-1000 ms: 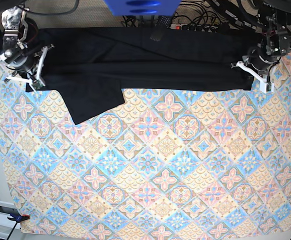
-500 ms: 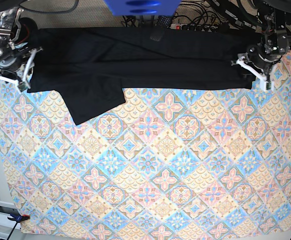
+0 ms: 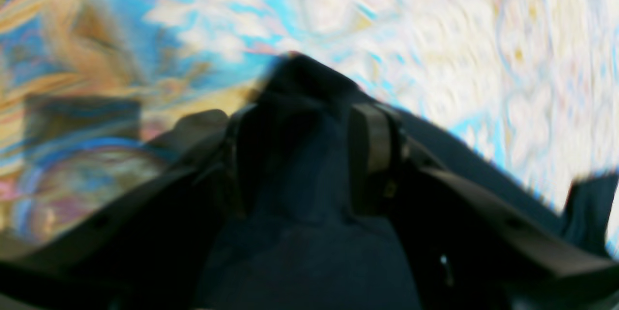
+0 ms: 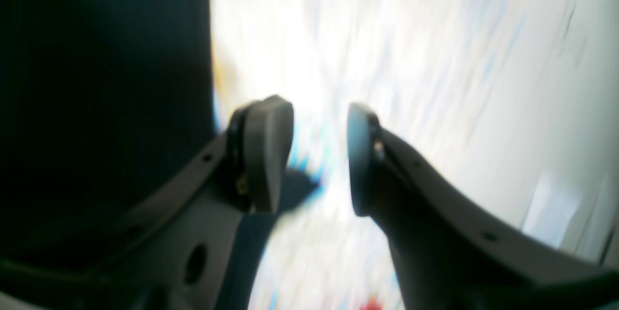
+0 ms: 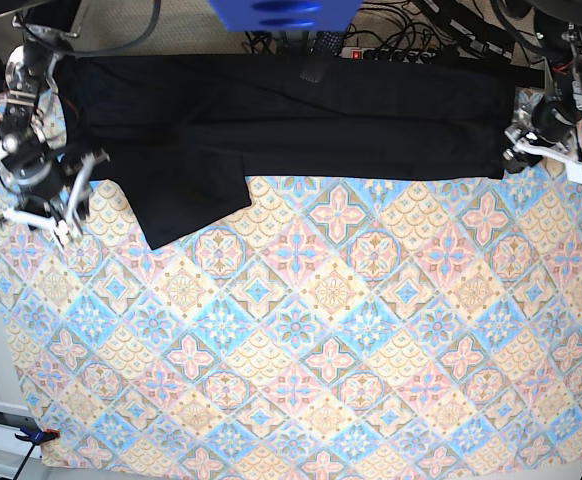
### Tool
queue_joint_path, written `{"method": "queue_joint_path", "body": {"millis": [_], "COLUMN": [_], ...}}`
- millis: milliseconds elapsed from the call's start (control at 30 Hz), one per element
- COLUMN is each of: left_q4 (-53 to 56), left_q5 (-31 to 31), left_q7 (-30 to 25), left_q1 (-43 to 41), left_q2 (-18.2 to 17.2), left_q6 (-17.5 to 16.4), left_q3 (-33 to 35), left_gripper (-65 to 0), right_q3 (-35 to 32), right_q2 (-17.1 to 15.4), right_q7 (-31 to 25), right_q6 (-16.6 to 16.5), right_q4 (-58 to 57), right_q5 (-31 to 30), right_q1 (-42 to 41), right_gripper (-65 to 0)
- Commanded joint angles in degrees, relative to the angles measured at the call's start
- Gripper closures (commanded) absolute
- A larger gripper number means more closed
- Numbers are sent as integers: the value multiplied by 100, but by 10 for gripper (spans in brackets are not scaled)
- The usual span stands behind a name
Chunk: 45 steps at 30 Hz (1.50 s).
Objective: Fold the T-shirt properly
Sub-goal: 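Regrasp the strip end with the right gripper and pull it taut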
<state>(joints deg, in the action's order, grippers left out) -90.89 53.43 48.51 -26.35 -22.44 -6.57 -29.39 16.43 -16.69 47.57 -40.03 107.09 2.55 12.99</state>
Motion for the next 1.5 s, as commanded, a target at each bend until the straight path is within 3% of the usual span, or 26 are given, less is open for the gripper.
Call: {"method": "queue_joint_path", "body": {"millis": [0, 100, 333, 667, 1067, 1300, 1467], "left_q4": [-84, -84, -84, -84, -84, -84, -84], "left_q5": [244, 578, 657, 657, 631, 631, 631], "left_q7": [24, 164, 314, 314, 314, 314, 314], "left_q1": [19, 116, 178, 169, 178, 187, 187], "left_q2": [-99, -126, -143, -143, -143, -143, -143], "left_q6": [-51, -51, -51, -51, -51, -51, -51], "left_q3": [-125, -222, -239, -239, -231, -231, -231], "left_gripper": [-288, -288, -288, -285, -284, -282, -282], "right_q3": [-144, -539, -935, -1401, -1515, -2245, -2245], "right_q2": [-85, -85, -85, -85, 82, 82, 196], "right_q7": [-41, 135, 126, -471, -630, -612, -559], "right_q6": [3, 3, 3, 3, 3, 3, 3], "right_q4": [3, -612, -2247, -3601, -4190, -4137, -4129], "right_q5": [-39, -30, -30, -48, -57, -66, -66], "right_q1": [-161, -671, -1400, -1884, -1884, -1875, -1858], "right_gripper": [-223, -223, -224, -405, -407, -276, -139]}}
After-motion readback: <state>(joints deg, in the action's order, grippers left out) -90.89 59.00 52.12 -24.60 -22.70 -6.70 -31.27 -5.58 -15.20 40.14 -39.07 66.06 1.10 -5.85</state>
